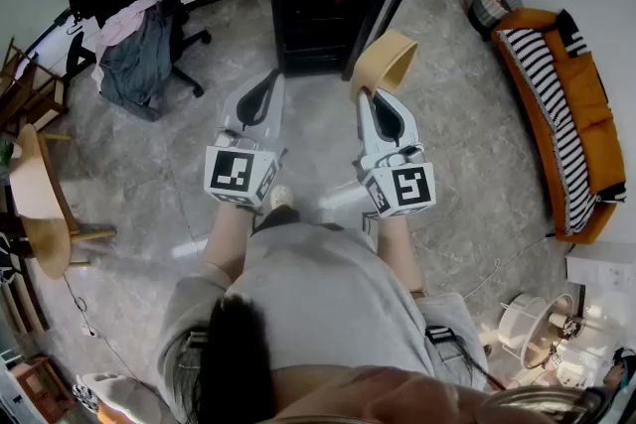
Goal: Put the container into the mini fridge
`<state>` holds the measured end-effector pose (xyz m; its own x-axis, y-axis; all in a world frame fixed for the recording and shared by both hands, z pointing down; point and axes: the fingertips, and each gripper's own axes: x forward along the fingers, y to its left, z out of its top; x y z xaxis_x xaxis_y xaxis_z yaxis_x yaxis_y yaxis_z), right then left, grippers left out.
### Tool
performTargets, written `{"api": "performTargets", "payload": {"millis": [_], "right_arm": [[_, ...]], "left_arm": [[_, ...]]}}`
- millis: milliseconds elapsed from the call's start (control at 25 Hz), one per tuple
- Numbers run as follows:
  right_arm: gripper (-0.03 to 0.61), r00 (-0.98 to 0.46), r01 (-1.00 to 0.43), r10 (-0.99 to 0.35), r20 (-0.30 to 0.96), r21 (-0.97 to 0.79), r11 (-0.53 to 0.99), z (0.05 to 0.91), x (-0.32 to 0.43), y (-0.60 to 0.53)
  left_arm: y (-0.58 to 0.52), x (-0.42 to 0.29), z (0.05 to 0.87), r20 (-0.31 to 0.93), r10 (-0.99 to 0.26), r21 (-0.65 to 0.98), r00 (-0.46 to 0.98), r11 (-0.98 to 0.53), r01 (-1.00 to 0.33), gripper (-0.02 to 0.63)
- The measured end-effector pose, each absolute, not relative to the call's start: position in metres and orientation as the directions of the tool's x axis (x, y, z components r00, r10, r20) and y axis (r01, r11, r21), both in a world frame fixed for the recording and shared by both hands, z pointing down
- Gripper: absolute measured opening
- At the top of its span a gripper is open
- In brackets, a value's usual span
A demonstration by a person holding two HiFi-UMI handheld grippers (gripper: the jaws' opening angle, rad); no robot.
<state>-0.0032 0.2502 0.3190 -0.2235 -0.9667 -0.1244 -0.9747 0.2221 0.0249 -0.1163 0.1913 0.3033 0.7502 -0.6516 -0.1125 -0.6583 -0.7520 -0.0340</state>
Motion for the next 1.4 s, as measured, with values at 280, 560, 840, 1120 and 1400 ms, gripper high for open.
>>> {"api": "performTargets", "payload": {"millis": [280, 560, 840, 1120, 1400], "right_arm": [[0.02, -0.219, -0.976, -0.968, -0.123, 0.029, 0.217, 0.317, -0.006, 0.233], [0.02, -0.197, -0.98, -0.974, -0.113, 0.007, 0.197, 0.32, -0.009, 0.212], [0.02, -0.173, -0.984, -0.977, -0.124, -0.027, 0.178, 0.32, -0.007, 0.184], [0.02, -0.153, -0.987, -0.98, -0.127, -0.026, 0.157, 0.32, -0.016, 0.148], [0.02, -0.111, -0.994, -0.986, -0.126, -0.001, 0.112, 0.323, -0.017, 0.115]], "left_arm": [[0.174, -0.116, 0.302, -0.113, -0.642, -0.032, 0.758, -0.76, -0.649, 0.002], [0.151, -0.12, 0.302, -0.115, -0.633, -0.029, 0.766, -0.768, -0.639, 0.002], [0.118, -0.122, 0.298, -0.126, -0.614, -0.036, 0.779, -0.782, -0.622, 0.002], [0.079, -0.13, 0.298, -0.136, -0.596, -0.038, 0.792, -0.795, -0.605, 0.002], [0.036, -0.142, 0.304, -0.126, -0.598, -0.058, 0.791, -0.792, -0.608, 0.002]]}}
